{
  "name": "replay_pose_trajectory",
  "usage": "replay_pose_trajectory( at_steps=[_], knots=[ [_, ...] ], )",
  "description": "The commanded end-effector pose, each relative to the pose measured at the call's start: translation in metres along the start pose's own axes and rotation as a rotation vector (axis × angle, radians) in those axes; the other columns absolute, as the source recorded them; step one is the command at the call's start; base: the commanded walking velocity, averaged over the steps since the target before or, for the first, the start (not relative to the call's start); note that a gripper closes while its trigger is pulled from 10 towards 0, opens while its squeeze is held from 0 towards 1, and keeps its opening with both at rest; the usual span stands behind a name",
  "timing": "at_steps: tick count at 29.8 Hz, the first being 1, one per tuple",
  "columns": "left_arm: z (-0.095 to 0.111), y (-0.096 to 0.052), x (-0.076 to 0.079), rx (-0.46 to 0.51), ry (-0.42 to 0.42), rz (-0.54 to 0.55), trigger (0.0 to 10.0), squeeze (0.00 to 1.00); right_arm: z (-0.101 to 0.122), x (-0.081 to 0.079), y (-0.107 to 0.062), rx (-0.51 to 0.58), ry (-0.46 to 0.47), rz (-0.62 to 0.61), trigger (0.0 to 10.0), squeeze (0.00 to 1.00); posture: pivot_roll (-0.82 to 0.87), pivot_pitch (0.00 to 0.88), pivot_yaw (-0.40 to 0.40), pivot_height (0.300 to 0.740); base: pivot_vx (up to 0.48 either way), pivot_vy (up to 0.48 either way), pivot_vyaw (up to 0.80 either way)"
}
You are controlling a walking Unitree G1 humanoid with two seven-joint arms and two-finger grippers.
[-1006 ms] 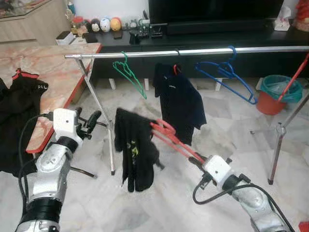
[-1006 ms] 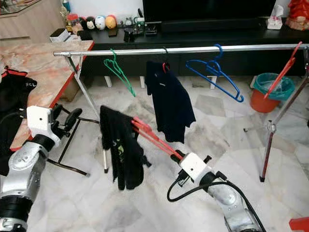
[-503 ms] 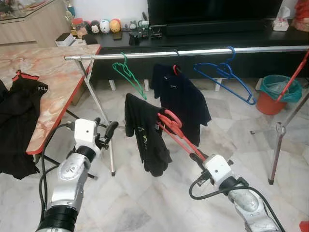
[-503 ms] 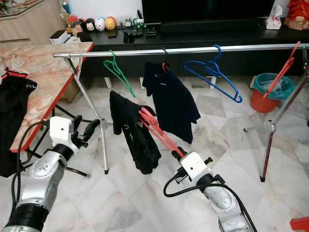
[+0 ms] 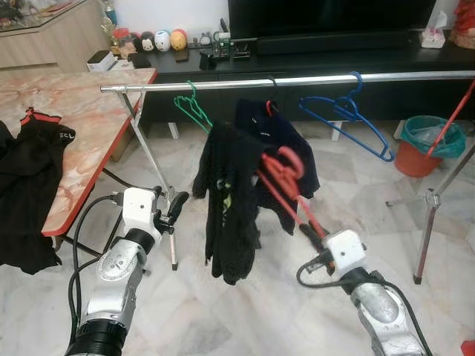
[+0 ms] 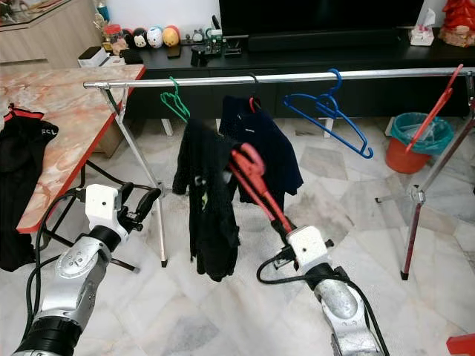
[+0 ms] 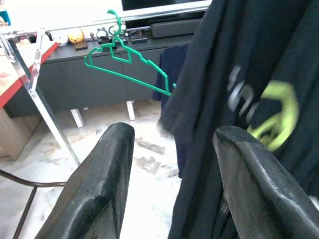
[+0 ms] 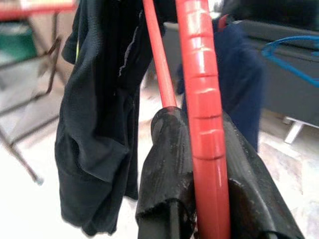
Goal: Hang hanger
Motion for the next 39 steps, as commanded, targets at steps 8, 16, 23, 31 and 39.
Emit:
replay_pose_trajectory(
  at_steps=[8,16,23,31,39],
  knots=[
    [0.005,-0.001,0.000,0.015,0.031,0.001,10.0,0.00,0.021,-0.001,0.002,0.119,0.048,-0.110,10.0,0.00,-0.04,0.012,0.097,0.740,0.000,0.000,0.00],
    [0.000,-0.003,0.004,0.015,0.037,0.012,10.0,0.00,0.020,0.005,-0.011,0.148,0.101,-0.348,10.0,0.00,-0.05,0.000,0.080,0.740,0.000,0.000,0.00],
    [-0.004,-0.007,0.007,0.004,0.014,0.023,10.0,0.00,0.016,-0.003,-0.014,0.129,0.133,-0.384,10.0,0.00,-0.05,0.000,0.074,0.740,0.000,0.000,0.00],
    [-0.006,-0.009,0.006,0.000,0.005,0.034,10.0,0.00,0.017,0.003,-0.014,0.125,0.124,-0.414,10.0,0.00,-0.05,0.000,0.066,0.740,-0.127,0.000,0.00],
    [-0.007,-0.010,0.006,0.000,0.010,0.037,10.0,0.00,0.021,0.008,-0.012,0.133,0.116,-0.428,10.0,0.00,-0.05,0.000,0.062,0.740,-0.254,0.000,0.00]
  ],
)
Point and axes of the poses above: a point about 5 cm out from each wrist's last joint towards the gripper, its own y axis pointing out of the wrist towards the gripper, its own z axis along the axis of the wrist's last joint, x = y × z, the point moved 3 cm from there along y, pointing out of the wrist towards the gripper, and after that the axes turned 1 degree about -y, right-handed, at the moved point
